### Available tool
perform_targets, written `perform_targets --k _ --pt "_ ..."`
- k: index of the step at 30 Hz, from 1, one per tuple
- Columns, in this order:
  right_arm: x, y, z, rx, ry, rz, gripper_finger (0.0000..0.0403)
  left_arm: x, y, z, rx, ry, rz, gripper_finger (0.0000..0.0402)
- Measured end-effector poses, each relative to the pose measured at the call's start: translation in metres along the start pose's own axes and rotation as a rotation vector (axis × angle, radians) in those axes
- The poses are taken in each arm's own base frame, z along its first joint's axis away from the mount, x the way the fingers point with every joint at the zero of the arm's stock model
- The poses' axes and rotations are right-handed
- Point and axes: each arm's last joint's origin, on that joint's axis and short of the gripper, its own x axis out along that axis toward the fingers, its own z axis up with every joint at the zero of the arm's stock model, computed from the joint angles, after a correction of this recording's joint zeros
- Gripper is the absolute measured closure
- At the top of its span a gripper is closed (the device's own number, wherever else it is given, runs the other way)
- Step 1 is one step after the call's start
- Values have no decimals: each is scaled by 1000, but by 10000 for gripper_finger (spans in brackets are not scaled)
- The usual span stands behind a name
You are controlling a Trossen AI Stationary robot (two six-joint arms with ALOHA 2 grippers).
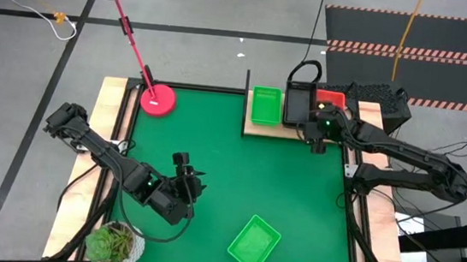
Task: Stack baskets on shelf by color
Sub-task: Stack the black bin on top of the other black bin on the shelf
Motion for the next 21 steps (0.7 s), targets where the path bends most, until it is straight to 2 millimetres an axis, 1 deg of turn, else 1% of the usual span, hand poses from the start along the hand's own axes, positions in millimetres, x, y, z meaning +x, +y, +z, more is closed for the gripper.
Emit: perform_targets --k 5,13,21 --pt "1 1 -1 -7 -16 -17 394 0 0 0 3 0 0 227" --pt "1 2 -1 32 -12 -13 390 0 0 0 3 0 0 227" --pt "1 2 -1 57 -35 10 366 0 0 0 2 0 0 227"
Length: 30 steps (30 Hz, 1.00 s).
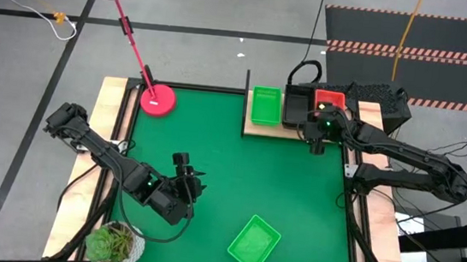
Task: Stack baskets on shelf by color
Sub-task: Stack the black bin on top of the other black bin on the shelf
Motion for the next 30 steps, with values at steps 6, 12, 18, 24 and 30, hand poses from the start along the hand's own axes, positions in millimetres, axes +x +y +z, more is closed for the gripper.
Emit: perform_targets --k 6,12,18,24,30 --pt "0 0 0 21 5 -6 342 0 0 0 -1 2 -7 227" --pt "0 -1 1 42 0 -20 311 0 -1 0 -4 3 -18 227" --pt "-1 -3 2 76 -1 -53 274 0 -2 4 -15 -23 -42 227" --pt "-12 3 6 131 -54 -43 268 -1 -6 12 6 -83 -122 227" --pt "-18 11 5 207 -52 8 277 -1 -8 17 26 -118 -162 227"
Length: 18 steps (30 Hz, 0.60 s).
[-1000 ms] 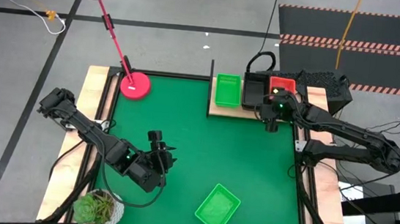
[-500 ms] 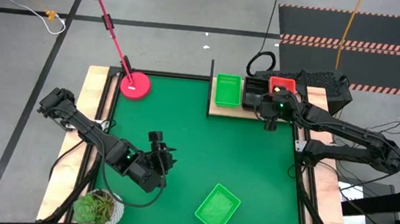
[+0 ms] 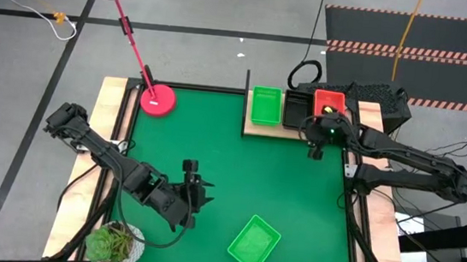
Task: Stack baskets on shelf by color
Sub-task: Stack the black bin on top of the other black bin on the shelf
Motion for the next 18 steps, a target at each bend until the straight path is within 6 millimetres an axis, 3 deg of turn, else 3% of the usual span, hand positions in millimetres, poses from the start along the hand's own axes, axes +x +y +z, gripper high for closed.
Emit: perform_targets --k 6,18 --pt "10 11 -4 36 57 179 300 2 1 12 -3 -93 -58 227" --pt "45 17 -8 -13 175 77 352 3 3 24 51 -196 -96 227"
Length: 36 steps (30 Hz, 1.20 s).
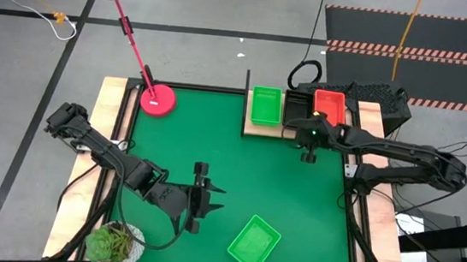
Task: Stack baskets on shelf by color
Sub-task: Stack the black bin on top of the other black bin on the shelf, then stack the green bin on top of the green bin on the shelf
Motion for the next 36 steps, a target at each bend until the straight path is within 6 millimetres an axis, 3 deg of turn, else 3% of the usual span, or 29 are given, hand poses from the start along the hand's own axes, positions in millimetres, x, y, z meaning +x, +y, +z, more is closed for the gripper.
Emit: perform_targets --k 10,20,24,28,31,36 --pt "3 -1 3 -21 -9 -29 358 12 2 -5 13 33 10 227" --pt "3 -3 2 -21 15 -78 358 58 -16 -15 85 11 -127 227" --pt "-2 0 3 -32 -4 -65 358 81 -37 -26 54 28 -190 227" --pt "-14 4 5 -51 -62 -63 358 102 -74 -48 86 58 -235 227" --pt "-27 7 7 -56 -134 -69 358 106 -98 -56 117 75 -265 227" --pt "-47 11 7 -49 -247 -73 358 104 -117 -47 122 81 -282 227"
